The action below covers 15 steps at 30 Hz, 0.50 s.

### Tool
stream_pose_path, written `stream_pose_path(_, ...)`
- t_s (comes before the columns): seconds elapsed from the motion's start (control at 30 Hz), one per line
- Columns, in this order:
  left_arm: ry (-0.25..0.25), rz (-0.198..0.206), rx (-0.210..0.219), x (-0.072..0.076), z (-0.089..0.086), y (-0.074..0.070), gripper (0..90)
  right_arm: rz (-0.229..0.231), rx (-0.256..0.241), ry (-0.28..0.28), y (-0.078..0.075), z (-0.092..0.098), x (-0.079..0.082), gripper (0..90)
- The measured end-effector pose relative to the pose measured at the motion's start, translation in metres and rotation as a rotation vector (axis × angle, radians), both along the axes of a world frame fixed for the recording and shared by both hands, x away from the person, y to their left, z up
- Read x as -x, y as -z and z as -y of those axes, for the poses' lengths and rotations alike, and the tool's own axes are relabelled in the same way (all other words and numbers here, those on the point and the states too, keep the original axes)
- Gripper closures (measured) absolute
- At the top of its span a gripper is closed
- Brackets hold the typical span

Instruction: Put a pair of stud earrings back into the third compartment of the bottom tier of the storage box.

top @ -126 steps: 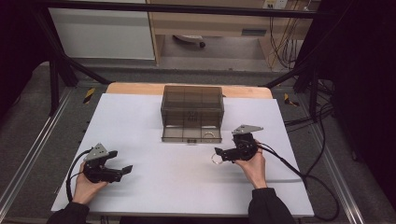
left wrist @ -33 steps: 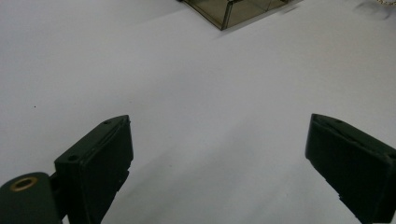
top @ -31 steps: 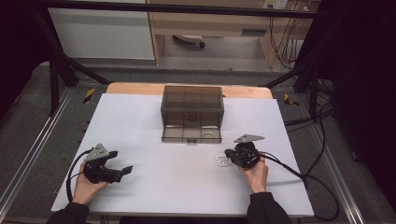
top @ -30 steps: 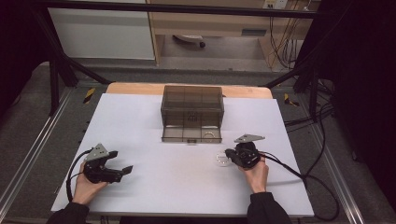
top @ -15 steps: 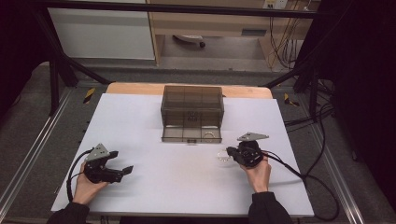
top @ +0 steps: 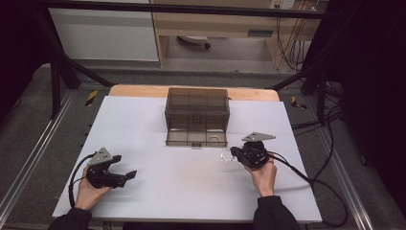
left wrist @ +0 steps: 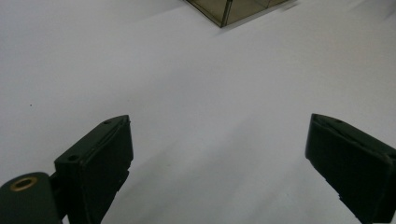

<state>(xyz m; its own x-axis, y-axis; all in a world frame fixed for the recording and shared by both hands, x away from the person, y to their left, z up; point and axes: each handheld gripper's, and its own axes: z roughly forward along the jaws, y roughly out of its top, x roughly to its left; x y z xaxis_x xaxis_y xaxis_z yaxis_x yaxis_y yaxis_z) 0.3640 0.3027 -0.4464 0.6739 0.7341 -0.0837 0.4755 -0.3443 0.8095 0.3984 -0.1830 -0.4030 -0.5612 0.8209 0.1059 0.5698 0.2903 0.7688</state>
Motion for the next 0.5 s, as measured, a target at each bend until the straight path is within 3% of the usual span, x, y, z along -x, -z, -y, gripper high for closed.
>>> stream_pose_path(0.5,0.000,0.000,0.000,0.000,0.000,0.000,7.4,0.022,-0.018,0.009,-0.009,-0.013,-0.015,87.0)
